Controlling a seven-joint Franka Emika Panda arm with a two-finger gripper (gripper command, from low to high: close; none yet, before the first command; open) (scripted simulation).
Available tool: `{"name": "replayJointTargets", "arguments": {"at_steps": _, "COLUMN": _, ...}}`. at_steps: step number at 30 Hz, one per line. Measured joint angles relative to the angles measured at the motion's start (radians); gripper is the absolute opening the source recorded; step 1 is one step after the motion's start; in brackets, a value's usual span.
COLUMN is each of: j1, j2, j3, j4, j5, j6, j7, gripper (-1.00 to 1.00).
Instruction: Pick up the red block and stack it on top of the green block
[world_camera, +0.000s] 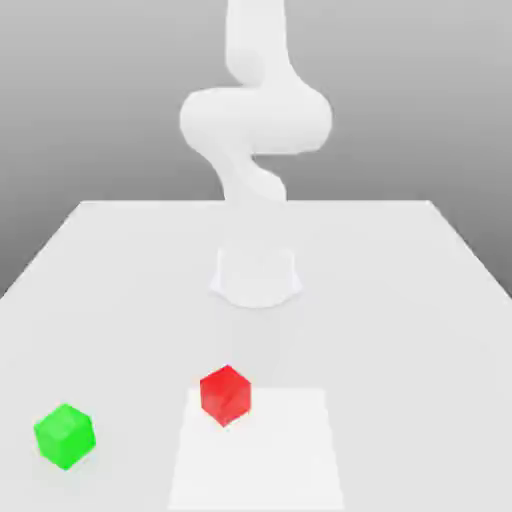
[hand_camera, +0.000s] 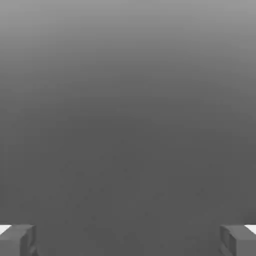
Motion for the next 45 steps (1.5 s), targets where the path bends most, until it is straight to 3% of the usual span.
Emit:
{"name": "replayJointTargets", "arguments": {"at_steps": 17, "j1": -0.192, "j2": 0.608, "j3": 0.097, "j4": -0.502, "j5": 0.018, "j6": 0.441, "j7": 0.582, "gripper": 0.00}}
{"name": "replayJointTargets", "arguments": {"at_steps": 24, "j1": -0.160, "j2": 0.901, "j3": 0.033, "j4": -0.501, "j5": -0.068, "j6": 0.680, "j7": 0.687, "gripper": 0.00}}
{"name": "replayJointTargets", "arguments": {"at_steps": 25, "j1": -0.151, "j2": 0.924, "j3": 0.022, "j4": -0.498, "j5": -0.076, "j6": 0.701, "j7": 0.694, "gripper": -1.00}}
{"name": "replayJointTargets", "arguments": {"at_steps": 32, "j1": -0.150, "j2": 0.924, "j3": 0.021, "j4": -0.498, "j5": -0.079, "j6": 0.702, "j7": 0.697, "gripper": -1.00}}
{"name": "replayJointTargets", "arguments": {"at_steps": 39, "j1": -0.150, "j2": 0.695, "j3": 0.044, "j4": -0.531, "j5": 0.002, "j6": 0.506, "j7": 0.639, "gripper": -1.00}}
{"name": "replayJointTargets", "arguments": {"at_steps": 45, "j1": -0.274, "j2": 0.730, "j3": -0.040, "j4": -0.363, "j5": 0.017, "j6": 0.373, "j7": 0.563, "gripper": -1.00}}
